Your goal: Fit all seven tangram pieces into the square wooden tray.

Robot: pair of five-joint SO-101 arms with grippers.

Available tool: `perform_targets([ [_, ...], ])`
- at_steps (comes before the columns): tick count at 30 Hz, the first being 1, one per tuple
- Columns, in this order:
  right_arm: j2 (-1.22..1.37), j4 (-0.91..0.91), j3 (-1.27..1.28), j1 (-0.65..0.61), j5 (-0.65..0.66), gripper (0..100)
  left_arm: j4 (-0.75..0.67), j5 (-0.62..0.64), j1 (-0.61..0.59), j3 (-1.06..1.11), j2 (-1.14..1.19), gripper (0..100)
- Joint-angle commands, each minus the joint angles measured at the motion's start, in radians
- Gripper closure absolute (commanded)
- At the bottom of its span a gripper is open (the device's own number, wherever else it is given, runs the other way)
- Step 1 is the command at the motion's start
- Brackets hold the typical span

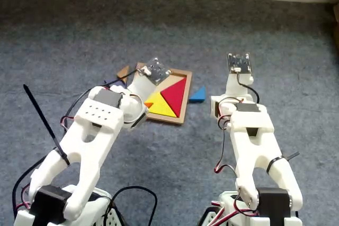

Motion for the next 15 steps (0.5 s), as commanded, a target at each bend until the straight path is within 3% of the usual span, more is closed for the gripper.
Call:
perform_targets([
  [1,-0.042,-0.024,-0.005,0.012,-0.003,98.8,-0.066,0.146,0.010,-0.030,-0.039,93],
  [5,-0.042,-0.024,-0.005,0.010,-0.003,98.8,-0.155,0.255,0.008,-0.031,-0.039,93],
  [15,-0.044,-0.073,0.027,0.010,-0.003,98.8,-0.316,0.391,0.007,-0.031,-0.036,93],
])
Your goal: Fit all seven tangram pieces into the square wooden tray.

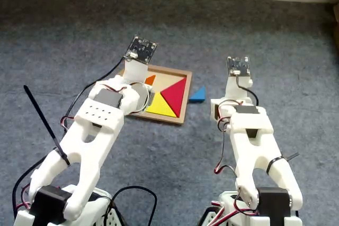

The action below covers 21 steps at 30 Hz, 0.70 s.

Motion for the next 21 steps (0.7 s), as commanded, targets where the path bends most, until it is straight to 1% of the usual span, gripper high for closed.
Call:
perform_targets([
  [1,-0.044,-0.050,-0.005,0.010,-0.003,98.8,-0.051,0.040,0.002,-0.031,-0.030,93],
  [5,-0.044,-0.050,-0.005,0.010,-0.003,98.8,-0.097,0.049,-0.018,-0.064,0.073,93],
  [11,-0.044,-0.050,-0.005,0.010,-0.003,98.8,-0.095,0.046,-0.051,-0.188,0.317,93],
  [21,-0.044,-0.050,-0.005,0.008,-0.003,98.8,-0.098,0.048,-0.053,-0.249,0.420,93],
])
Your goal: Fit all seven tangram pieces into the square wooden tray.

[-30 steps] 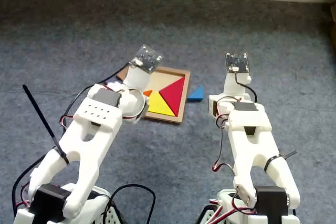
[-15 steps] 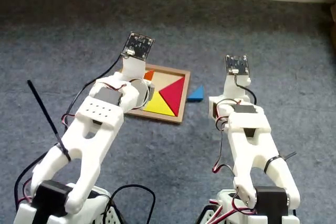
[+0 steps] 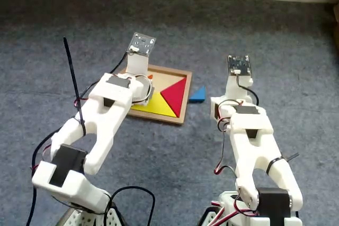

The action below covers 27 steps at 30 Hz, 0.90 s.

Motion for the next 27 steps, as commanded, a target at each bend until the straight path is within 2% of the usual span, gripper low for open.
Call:
perform_targets([
  [1,-0.044,-0.019,-0.008,0.008,-0.003,98.8,-0.017,0.005,-0.012,-0.068,0.013,93],
  [11,-0.044,-0.019,-0.008,0.008,-0.003,98.8,-0.012,0.002,-0.012,-0.102,0.048,93],
  [16,-0.044,-0.019,-0.008,0.008,-0.003,98.8,-0.009,0.005,-0.013,-0.094,0.044,84],
  [27,-0.044,-0.019,-0.008,0.008,-0.003,98.8,0.081,0.000,-0.027,-0.101,0.042,82],
])
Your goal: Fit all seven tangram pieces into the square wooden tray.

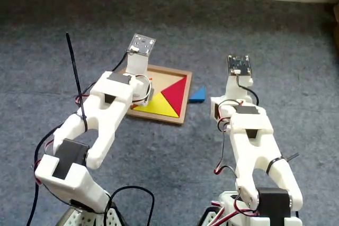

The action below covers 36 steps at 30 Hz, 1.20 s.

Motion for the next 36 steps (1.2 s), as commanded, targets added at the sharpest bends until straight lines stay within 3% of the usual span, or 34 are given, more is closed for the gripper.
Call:
perform_targets([
  [1,-0.044,-0.019,-0.008,0.008,-0.003,98.8,0.008,0.000,-0.015,-0.045,-0.013,81],
  [5,-0.044,-0.019,-0.008,0.008,-0.003,98.8,0.008,0.006,-0.016,-0.041,-0.013,74],
  [16,-0.044,-0.019,-0.008,0.004,-0.003,98.8,0.003,0.009,-0.028,-0.047,-0.015,75],
  [25,-0.044,-0.019,-0.008,-0.022,-0.003,98.8,-0.118,0.077,-0.025,-0.053,-0.001,89],
  [32,-0.044,-0.018,-0.008,-0.022,-0.003,98.8,-0.112,0.069,-0.025,-0.050,0.001,89],
  [36,-0.044,-0.018,-0.008,-0.022,-0.003,98.8,-0.061,0.000,-0.018,-0.048,0.001,89],
])
